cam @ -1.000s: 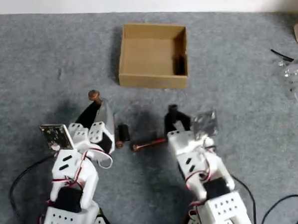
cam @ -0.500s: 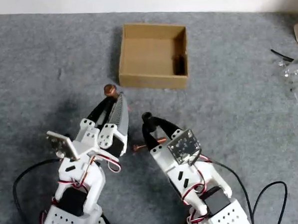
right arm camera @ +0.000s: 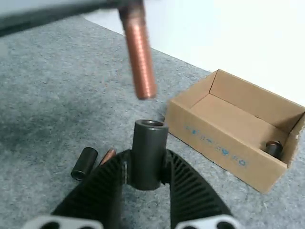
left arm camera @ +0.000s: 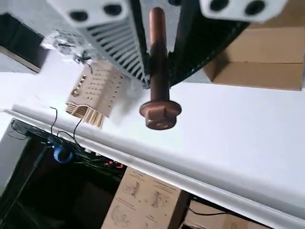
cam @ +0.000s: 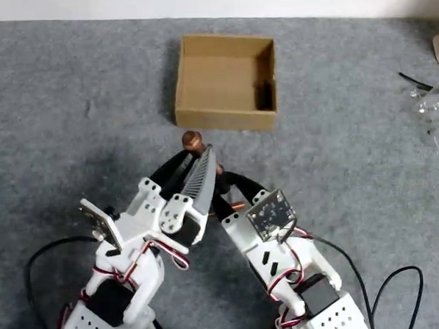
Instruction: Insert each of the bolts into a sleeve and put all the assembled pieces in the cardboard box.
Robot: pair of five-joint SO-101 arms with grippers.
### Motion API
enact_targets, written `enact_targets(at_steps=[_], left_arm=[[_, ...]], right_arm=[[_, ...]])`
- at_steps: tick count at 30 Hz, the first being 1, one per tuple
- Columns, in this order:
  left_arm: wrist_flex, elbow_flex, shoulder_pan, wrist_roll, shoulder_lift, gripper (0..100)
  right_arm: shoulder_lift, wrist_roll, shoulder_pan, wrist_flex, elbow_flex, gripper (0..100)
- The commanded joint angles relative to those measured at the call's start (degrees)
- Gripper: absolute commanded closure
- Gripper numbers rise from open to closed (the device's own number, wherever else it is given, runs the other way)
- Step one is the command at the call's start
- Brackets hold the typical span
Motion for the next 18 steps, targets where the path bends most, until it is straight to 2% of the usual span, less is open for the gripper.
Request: enact_targets(at_steps=[1,7,13,18], left_arm=[[-1.41,1.19,0.31,-0.18,-0.31,99],[-1.41,3.21,0.22,-0.18,-0.31,99],[-1.58,2.86,-5.14,-0.18,-0.31,99],[-1.49,5.05,-5.49,0.09,-0.31,99]], right_arm=[[-1.01,0.7,-0.75,0.48,5.93,99.4],[-1.01,0.62,-0.75,0.48,5.93,99.4],[-1.01,0.62,-0.75,0.48,5.93,99.4],[-1.01,0.62,-0.75,0.48,5.93,99.4]])
